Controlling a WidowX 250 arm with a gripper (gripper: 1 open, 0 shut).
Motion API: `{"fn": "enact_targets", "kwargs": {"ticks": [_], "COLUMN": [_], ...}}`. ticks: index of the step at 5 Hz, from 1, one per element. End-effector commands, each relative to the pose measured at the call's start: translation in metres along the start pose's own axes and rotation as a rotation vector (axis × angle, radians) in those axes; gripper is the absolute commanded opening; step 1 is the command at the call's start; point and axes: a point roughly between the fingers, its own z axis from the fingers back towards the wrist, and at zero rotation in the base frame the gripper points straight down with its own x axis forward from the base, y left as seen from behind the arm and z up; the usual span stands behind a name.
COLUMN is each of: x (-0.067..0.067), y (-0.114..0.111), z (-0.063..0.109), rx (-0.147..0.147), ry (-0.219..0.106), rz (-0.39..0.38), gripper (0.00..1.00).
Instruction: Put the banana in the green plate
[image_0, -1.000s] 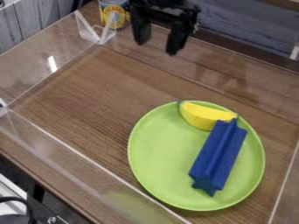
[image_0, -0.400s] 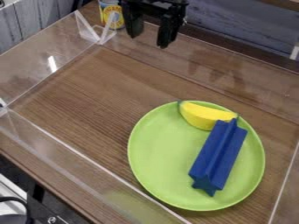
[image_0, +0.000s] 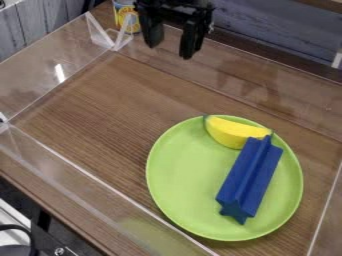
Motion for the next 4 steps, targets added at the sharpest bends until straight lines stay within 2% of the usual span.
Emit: {"fn": "enact_targets", "kwargs": {"ticks": [1, 4], "x": [0.0005, -0.0017], "y": [-0.001, -0.0046], "z": [0.0193, 0.0199], "rx": [0.005, 0.001], "ry": [-0.076, -0.109], "rz": [-0.003, -0.006], "gripper": [1.0, 1.0]}}
